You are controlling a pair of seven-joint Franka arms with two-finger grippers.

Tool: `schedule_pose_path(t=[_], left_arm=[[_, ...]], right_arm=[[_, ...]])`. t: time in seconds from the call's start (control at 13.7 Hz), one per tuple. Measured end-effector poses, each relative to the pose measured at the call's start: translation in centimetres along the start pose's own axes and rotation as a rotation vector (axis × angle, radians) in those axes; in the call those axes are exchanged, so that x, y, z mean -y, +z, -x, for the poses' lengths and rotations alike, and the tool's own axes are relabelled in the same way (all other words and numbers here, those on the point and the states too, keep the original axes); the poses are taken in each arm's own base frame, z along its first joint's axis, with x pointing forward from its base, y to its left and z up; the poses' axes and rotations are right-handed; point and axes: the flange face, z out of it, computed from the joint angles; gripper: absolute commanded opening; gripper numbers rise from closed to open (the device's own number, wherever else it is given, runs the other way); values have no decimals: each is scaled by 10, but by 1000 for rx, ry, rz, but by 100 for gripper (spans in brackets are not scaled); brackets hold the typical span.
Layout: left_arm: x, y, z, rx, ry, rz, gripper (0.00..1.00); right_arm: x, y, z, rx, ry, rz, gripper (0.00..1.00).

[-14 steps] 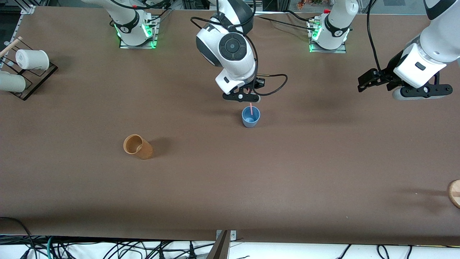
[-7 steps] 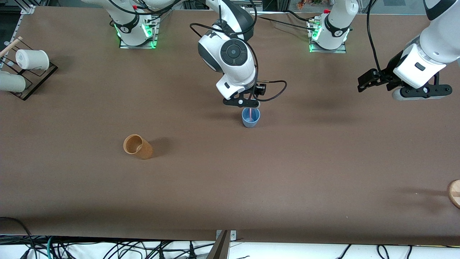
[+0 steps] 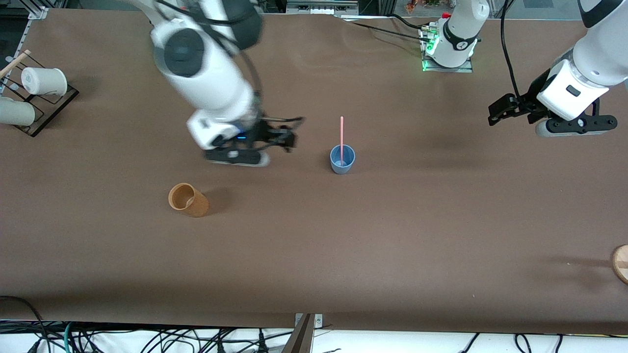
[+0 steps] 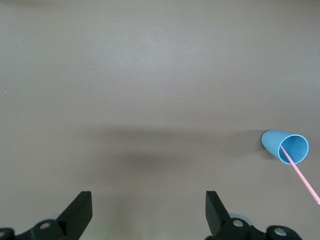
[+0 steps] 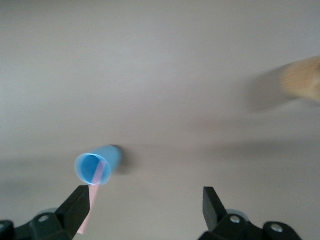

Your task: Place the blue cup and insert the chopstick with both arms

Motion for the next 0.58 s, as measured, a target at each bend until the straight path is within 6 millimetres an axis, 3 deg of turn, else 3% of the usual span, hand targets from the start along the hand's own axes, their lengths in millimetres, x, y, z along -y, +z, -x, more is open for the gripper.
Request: schedule_pose_path(t=[0.22,0.36,0.44,0.58], left_arm=[[1,0,0,1,-1,0,100],[0,0,0,0,0,0,100],[-1,0,0,0,1,0,100],[-3,0,0,0,5,0,100]], right_arm=[[-126,-67,-16,30,-191,25,100],[-200,-95,-13,35,-281,43,100],[-221,-101,-7,42,-292,72,100],[-229,-103,3,57,-300,120,100]])
